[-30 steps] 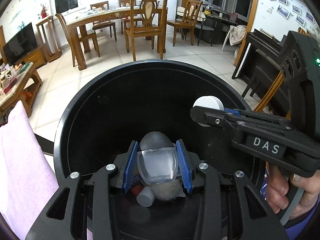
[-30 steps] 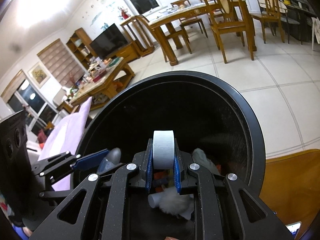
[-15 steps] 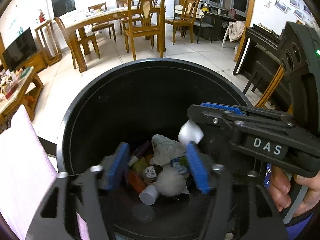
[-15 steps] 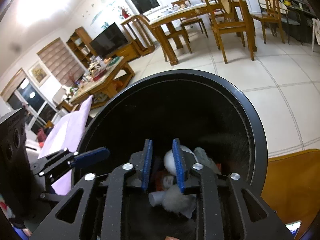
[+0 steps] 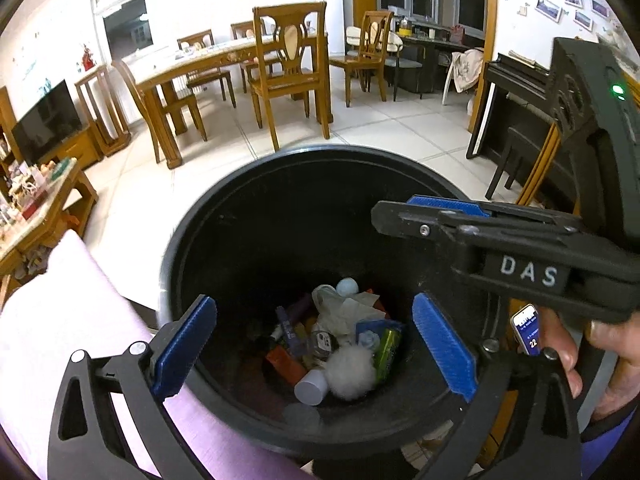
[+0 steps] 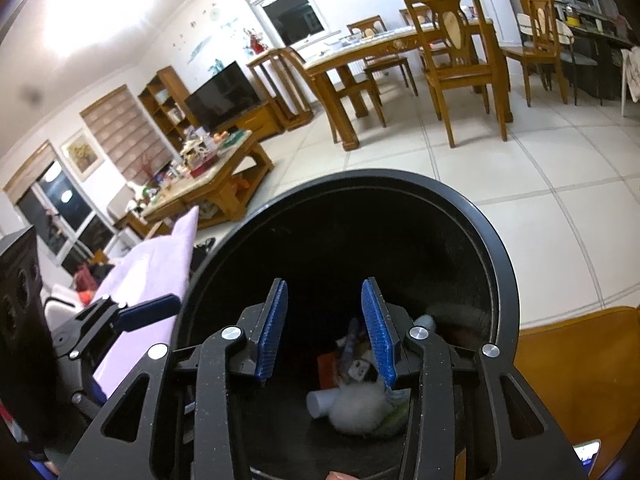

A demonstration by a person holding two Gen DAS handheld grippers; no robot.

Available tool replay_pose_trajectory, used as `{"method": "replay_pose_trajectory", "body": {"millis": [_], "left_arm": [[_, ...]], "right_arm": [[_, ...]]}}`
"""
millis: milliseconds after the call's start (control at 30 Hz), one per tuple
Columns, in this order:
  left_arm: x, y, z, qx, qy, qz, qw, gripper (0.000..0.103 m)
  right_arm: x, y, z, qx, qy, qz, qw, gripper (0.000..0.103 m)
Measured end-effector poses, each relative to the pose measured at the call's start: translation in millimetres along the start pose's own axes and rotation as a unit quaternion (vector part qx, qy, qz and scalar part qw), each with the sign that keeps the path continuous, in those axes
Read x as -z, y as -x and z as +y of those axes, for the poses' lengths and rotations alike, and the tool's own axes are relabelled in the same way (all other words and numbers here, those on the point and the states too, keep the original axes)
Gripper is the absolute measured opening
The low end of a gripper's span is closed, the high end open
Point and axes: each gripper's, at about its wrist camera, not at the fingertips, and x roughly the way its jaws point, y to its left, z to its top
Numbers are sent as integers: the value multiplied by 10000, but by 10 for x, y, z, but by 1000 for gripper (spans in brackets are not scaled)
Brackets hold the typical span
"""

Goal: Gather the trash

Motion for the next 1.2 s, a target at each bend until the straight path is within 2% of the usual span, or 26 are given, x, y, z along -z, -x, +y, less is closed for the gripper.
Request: {"method": "replay_pose_trajectory", "body": {"millis": [67,233,433,533,633,700,767,967,1033,1100,1200], "left_arm": [[43,123,26,-77,-55,-107,9999,98],[191,427,209,-233,121,-316,9992,98],[494,796,726,-713,742,-372,9940,98],[765,1043,1102,-1078,1199,-539,9854,98],[1064,1297,1492,-1612,1655,-677,9706,98],[1273,1463,1752,-2078,1914,-722,9565,98],[1503,1647,2005,-2603,2156,-746,9382,98],[2048,2147,2538,-3447,2860,-1034,8881,98],[2147,2253,2641,-3601,3011,-1054,8767,98],[2201,2352,2680,-3674,3076,-1086,8709,98],[2241,2434,2747,-3756,3070,-1151,8668,98]], "right_arm": [[-3,66,63,-17,-17,-104,9999,67],[-16,157,311,-126,-16,-252,9996,85],[-9,148,900,-267,175,-334,9989,88],[24,80,1273,-400,361,-395,9978,95],[110,-25,1706,-521,655,-424,9956,95],[167,-95,2041,-637,877,-425,9932,95],[285,-200,2435,-746,1155,-430,9896,96],[596,-490,3331,-975,1810,-517,9773,98],[707,-591,3557,-985,1974,-564,9737,98],[780,-658,3721,-1007,2110,-629,9702,98],[917,-714,3888,-1015,2330,-768,9641,98]]}}
